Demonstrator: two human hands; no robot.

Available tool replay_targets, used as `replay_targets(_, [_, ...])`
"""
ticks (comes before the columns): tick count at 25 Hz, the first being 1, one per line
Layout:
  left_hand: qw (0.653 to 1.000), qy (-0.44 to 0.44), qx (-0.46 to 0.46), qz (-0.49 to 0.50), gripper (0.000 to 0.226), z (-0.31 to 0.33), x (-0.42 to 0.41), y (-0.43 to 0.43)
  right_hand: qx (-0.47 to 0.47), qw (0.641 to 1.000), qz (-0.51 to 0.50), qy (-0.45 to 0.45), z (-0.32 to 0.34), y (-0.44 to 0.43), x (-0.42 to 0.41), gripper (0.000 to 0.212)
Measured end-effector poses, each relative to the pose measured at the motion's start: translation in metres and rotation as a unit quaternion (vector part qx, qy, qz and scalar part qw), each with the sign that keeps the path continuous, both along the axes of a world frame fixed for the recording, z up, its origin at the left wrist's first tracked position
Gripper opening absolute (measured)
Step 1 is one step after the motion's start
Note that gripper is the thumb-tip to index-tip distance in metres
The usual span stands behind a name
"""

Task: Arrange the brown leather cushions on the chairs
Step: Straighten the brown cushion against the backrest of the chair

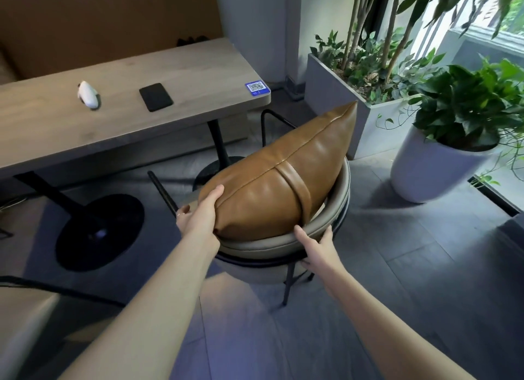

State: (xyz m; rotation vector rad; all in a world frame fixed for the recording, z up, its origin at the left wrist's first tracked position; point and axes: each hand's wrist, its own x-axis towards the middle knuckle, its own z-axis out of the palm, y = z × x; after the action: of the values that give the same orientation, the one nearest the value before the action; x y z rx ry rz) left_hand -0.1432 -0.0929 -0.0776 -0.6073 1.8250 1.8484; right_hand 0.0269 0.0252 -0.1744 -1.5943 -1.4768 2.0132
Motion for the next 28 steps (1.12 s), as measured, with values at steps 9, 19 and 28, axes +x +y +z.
replay_targets(9, [0.998, 0.024, -0.045, -0.039, 0.074, -0.003, -0.119, -0.041, 0.086, 0.991, 0.06, -0.083, 0.016, -0.064, -0.091, 0.114])
replay_targets(19, [0.698, 0.482, -0.473, -0.239, 0.039, 0.017, -0.14, -0.057, 0.076, 0.987, 0.061, -0.127, 0.032, -0.106, -0.165, 0.126])
replay_targets(28, [0.52, 0.547, -0.477, -0.449, 0.116, -0.003, -0.038, -0.017, 0.014, 0.998, -0.006, -0.063, 0.049, -0.037, -0.104, 0.065])
